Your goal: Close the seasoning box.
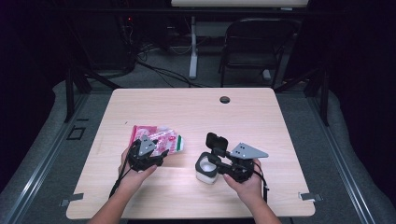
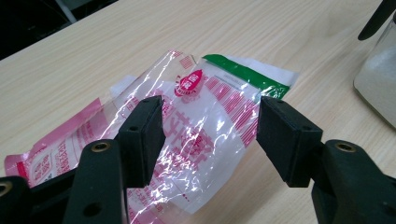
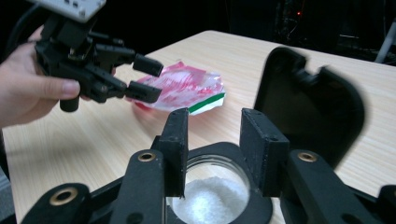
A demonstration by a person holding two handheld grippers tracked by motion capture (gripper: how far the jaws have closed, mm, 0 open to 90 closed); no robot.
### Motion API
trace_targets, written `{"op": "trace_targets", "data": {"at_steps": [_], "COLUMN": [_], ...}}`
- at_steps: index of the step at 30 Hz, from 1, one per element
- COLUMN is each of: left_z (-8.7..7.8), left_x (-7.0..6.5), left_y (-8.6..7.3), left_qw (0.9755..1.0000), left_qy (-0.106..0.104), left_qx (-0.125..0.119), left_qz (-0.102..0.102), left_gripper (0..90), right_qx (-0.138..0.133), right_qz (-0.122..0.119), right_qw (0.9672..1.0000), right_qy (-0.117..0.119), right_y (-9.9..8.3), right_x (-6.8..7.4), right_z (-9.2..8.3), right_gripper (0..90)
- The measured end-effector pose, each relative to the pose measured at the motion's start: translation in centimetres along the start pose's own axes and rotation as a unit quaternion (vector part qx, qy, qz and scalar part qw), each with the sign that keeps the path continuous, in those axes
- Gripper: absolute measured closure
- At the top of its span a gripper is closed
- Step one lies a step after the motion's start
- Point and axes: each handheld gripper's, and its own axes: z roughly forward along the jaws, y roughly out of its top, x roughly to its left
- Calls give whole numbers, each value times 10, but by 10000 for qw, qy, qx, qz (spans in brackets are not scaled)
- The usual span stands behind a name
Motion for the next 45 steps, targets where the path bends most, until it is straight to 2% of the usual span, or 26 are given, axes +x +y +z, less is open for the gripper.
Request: {"op": "trace_targets", "data": {"at_steps": [11, 17, 21, 36, 45], "left_z": [-3, -4, -5, -9, -13], "left_x": [1, 3, 3, 2, 3], "left_y": [1, 1, 1, 1, -2], "left_qw": [9999, 9999, 9999, 9998, 9996], "left_qy": [64, 74, 97, 169, 270], "left_qx": [-71, -66, -65, -123, -100], "left_qz": [-41, -53, -46, -31, -15], "left_gripper": [437, 447, 449, 455, 456], "right_qx": [-207, -251, -258, -232, -115], "right_qz": [134, 199, 340, 441, 426], "right_qw": [9994, 9987, 9977, 9966, 9975], "right_qy": [-246, -396, -534, -651, -557], "right_y": [9, 9, 8, 4, 3], "right_x": [-16, -21, -28, -38, -39], "right_z": [-20, -25, -27, -24, -15], "right_gripper": [640, 640, 631, 594, 593]}}
